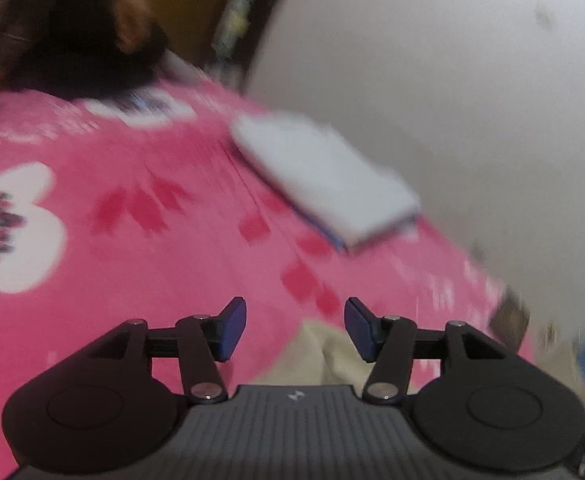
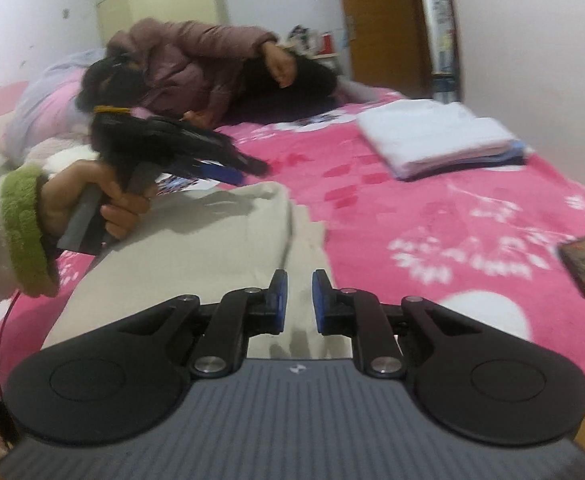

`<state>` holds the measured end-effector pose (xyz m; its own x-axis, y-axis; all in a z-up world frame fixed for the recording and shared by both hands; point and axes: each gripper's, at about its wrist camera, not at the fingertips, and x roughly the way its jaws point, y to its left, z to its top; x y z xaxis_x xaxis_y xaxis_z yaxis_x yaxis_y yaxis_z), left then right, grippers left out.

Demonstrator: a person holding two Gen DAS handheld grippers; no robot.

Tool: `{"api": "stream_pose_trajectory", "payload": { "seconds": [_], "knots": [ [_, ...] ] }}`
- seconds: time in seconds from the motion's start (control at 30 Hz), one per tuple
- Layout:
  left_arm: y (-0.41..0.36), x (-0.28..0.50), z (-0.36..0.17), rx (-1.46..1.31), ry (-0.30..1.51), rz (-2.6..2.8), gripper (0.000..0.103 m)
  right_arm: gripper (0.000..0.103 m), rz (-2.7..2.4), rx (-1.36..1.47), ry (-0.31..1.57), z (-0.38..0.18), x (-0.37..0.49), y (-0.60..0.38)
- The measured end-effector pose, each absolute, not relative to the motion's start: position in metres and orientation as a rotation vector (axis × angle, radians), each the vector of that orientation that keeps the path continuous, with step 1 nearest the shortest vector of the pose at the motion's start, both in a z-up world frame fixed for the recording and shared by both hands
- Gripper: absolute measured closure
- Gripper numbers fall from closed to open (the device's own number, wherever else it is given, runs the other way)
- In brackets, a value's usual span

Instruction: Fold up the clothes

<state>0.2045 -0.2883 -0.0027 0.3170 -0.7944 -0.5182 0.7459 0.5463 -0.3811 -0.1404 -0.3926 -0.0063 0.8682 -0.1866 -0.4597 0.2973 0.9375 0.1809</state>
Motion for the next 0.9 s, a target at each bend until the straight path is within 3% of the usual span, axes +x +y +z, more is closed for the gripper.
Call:
{"api": "stream_pose_trajectory", "payload": {
  "seconds": [0.27,0.47,0.73,0.9],
  "knots": [
    [-0.216,0.152,0.032,-0.002,0.594,-1.003,0.048,0.091,-0.268,0.219,0.378,0.006,-0.146,-0.373],
    [-0.200,0.099,-0.002,0.124,0.567,-0.982,0.049,0.092,-0.164,0.177,0.367,0.035,-0.051,-0.371],
    [-0.195,0.072,-0.036,0.140,0.447,-0.938,0.050,0.095,-0.138,0.207,0.573,0.005,0.062,-0.398],
    [-0.195,0.065,-0.044,0.163,0.401,-0.954,0.050,0.097,-0.193,0.224,0.655,-0.023,0.065,-0.409]
  ]
}}
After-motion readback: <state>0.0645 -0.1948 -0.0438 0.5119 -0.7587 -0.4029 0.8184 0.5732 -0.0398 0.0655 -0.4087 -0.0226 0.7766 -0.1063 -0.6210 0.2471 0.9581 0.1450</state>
